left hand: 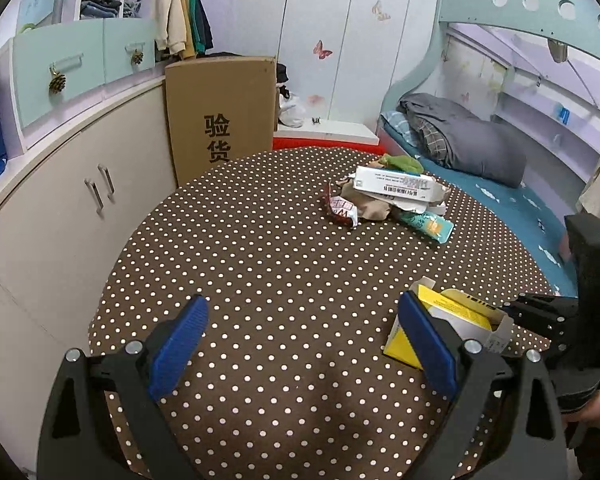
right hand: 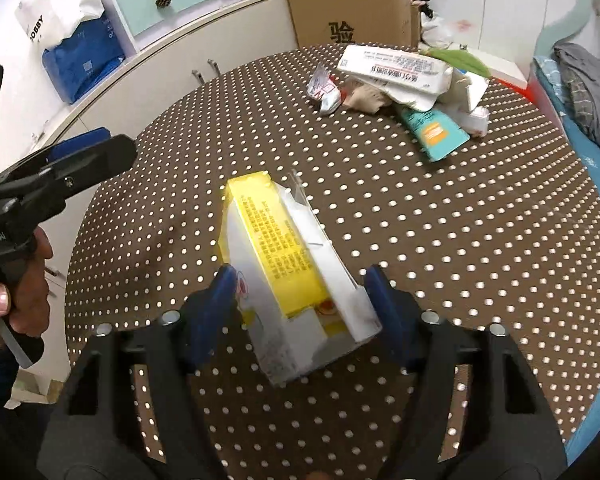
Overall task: Collect trash
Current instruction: 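Grasp the red-white wrapper with the left gripper while the right holds the yellow carton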
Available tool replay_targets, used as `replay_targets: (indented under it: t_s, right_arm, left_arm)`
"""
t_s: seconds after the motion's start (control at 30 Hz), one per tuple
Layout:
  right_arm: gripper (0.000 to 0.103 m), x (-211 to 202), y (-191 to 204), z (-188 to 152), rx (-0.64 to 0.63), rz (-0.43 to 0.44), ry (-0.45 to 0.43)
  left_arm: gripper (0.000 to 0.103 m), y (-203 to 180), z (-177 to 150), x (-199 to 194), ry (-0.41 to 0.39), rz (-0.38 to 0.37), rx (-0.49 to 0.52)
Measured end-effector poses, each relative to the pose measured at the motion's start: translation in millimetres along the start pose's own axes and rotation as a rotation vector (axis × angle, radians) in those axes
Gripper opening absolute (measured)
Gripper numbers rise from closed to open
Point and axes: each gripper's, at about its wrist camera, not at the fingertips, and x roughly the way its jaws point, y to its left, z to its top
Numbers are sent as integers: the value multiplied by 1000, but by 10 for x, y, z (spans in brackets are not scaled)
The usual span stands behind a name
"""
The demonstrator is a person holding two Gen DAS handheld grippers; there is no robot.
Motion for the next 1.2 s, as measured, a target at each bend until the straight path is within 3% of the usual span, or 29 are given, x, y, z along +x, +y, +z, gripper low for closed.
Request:
replay_targets:
  t_s: [0.27,0.57,0.93,1.0,1.03,1.13,1.2]
  right_arm:
    - [48,-133,-236,-44,114,3,-50]
    - [47,-304,-636,-82,270,-6,-118]
    - [47,-449,-905,-90,336,-21,-176]
    - [47,-472,-918,-92,343,-23,-183]
    - [47,-493,-932,-91,347,-25,-187]
    - [47,-564,-958,-122,361,-31,-204]
    - [47,-603,-980,-136,369,-42,-212]
  left_arm:
    - [93,-140,116,233,18,-9,34]
    - [93,-370,355,713,42,-4,74]
    - [93,-344,730,1472,120,45,58]
    - [81,-358,759,1564,135,39,71]
    - [63,-359,765,1635,165,15,69]
    - [31,-383,788,1625,158,-18,83]
    - [30,-378,754,1572,158,-42,73]
